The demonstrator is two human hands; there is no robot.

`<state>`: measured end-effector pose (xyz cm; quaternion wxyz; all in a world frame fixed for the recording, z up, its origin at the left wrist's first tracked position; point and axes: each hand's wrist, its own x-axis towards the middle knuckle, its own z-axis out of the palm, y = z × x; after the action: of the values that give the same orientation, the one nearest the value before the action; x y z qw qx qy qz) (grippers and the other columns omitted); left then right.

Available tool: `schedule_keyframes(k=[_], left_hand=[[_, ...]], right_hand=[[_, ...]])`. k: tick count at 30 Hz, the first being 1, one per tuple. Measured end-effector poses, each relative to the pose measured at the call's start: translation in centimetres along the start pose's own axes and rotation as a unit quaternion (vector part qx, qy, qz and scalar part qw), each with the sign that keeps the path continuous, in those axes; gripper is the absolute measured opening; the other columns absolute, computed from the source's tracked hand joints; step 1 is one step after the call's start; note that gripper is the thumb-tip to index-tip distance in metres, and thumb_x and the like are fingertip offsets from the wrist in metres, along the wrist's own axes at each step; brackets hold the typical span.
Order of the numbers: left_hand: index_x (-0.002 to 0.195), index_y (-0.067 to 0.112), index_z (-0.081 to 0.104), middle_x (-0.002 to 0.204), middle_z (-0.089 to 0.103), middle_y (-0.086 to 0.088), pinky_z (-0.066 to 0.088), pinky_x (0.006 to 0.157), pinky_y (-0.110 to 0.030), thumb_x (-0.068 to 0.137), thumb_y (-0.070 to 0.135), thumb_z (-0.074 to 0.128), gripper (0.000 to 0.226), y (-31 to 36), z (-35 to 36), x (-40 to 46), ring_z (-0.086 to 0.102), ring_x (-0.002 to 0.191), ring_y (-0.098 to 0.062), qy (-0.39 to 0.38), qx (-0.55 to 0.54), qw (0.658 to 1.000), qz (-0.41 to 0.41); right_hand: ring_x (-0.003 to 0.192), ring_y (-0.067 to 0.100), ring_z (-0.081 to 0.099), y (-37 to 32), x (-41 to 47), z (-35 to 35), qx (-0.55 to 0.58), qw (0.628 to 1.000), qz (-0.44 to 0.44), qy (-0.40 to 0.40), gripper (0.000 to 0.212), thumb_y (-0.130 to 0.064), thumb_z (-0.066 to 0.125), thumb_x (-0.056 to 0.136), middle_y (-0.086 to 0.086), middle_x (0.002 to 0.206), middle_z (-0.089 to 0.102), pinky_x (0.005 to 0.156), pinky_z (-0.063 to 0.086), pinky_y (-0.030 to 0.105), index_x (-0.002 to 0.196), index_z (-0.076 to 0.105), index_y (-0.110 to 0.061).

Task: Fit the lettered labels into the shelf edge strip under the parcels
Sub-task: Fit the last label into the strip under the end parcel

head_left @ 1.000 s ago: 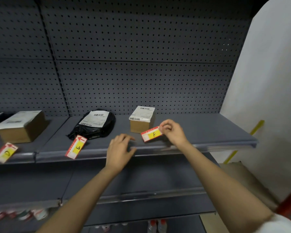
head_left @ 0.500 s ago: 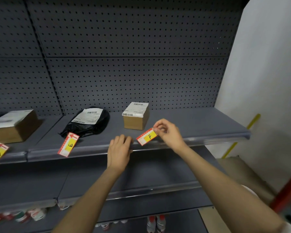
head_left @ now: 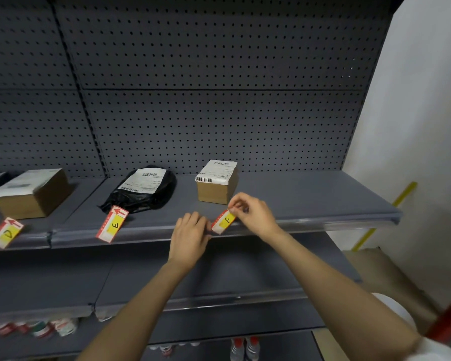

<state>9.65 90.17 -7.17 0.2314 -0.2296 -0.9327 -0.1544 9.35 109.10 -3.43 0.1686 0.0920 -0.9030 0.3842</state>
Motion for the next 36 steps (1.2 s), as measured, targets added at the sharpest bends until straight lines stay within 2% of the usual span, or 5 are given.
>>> schedule_keyframes(k=[6,13,18,26,36], left_hand=[[0.092,0.017,0.064,0.092,0.060,-0.006,0.041,0.077,-0.037,0.079,0.022,0.071,0.016,-0.2,-0.2,0.0,0.054,0.089,-0.027,0.010,-0.027,0.999,-0.022],[0.100,0.020,0.062,0.098,0.061,-0.003,0.036,0.079,-0.031,0.081,0.021,0.067,0.020,-0.6,-1.6,0.0,0.054,0.095,-0.023,0.014,-0.019,1.000,-0.017],[0.107,0.017,0.058,0.099,0.062,-0.006,0.040,0.084,-0.038,0.081,0.019,0.065,0.027,-1.8,-4.2,-0.4,0.054,0.097,-0.028,0.045,-0.007,0.998,-0.053],[0.104,0.012,0.060,0.098,0.065,-0.012,0.045,0.078,-0.042,0.078,0.013,0.064,0.026,-9.4,-10.8,-9.4,0.058,0.092,-0.036,0.086,0.050,0.982,-0.159],[0.115,0.016,0.056,0.106,0.063,-0.009,0.043,0.084,-0.042,0.082,0.018,0.060,0.033,-22.2,-22.5,-23.6,0.055,0.101,-0.031,0.097,0.143,0.939,-0.297]], right_hand=[[0.085,0.003,0.060,0.1,0.1,0.4,-0.007,1.000,0.019,-0.017,0.020,-0.022,0.063,0.088,-0.017,0.084,0.062,0.064,0.045,0.016,0.082,0.055,-0.039],[0.090,0.004,0.058,0.0,-0.1,-0.8,-0.006,0.999,0.029,0.023,0.017,-0.023,0.066,0.085,-0.014,0.095,0.062,0.076,0.048,0.022,0.098,0.059,-0.032],[0.092,0.006,0.057,-2.0,0.2,-0.6,-0.029,0.998,-0.033,0.054,0.014,-0.023,0.064,0.086,-0.010,0.099,0.063,0.083,0.048,0.026,0.098,0.062,-0.029],[0.093,0.017,0.062,-10.5,0.4,9.4,-0.043,0.988,-0.148,0.009,0.010,-0.024,0.062,0.085,-0.008,0.096,0.070,0.082,0.032,0.029,0.093,0.065,-0.029],[0.094,0.021,0.062,-25.6,-2.0,24.2,0.022,0.966,-0.243,-0.090,0.011,-0.021,0.064,0.085,-0.004,0.098,0.070,0.083,0.035,0.031,0.094,0.066,-0.027]])
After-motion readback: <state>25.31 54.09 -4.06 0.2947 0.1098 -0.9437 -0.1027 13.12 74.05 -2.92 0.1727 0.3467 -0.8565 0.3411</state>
